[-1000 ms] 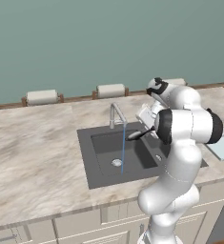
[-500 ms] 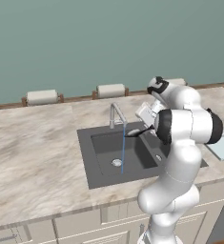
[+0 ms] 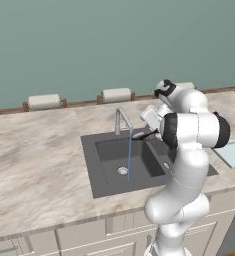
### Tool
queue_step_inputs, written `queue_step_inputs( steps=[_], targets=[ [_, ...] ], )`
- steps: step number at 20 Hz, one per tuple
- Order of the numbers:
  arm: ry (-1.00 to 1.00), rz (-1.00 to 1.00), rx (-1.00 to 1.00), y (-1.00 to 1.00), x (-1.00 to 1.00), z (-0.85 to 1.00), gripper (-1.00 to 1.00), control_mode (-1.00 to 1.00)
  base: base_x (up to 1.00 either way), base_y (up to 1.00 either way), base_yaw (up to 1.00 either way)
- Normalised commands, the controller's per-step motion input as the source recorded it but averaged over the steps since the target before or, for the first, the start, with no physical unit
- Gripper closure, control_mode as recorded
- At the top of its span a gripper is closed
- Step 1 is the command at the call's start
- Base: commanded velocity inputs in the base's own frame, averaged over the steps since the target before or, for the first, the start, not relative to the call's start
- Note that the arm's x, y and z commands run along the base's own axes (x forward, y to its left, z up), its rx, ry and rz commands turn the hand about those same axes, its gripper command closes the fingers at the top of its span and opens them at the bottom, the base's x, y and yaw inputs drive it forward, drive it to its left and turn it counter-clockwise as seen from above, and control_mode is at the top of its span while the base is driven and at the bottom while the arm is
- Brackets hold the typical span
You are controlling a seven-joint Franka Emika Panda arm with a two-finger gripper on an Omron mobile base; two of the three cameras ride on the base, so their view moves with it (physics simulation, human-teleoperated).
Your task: Take the fish out of the fridge, briefly rinse it in the sink, and place it on the tray next to the sink.
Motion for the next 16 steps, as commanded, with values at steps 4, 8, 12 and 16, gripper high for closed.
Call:
queue_step_inputs(
  steps=[4,8,12,16],
  targets=[
    [0.01,0.00,0.00,0.00,0.05,0.00,1.00,-1.00,0.00,0.00,0.00],
    [0.01,0.00,0.00,0.00,0.01,-0.02,1.00,-1.00,0.00,0.00,0.00],
    [0.12,0.02,0.00,0.11,-0.13,-0.01,1.00,-1.00,0.00,0.00,0.00],
    [0.15,0.05,0.04,0.13,-0.38,0.00,1.00,-1.00,0.00,0.00,0.00]
  ],
)
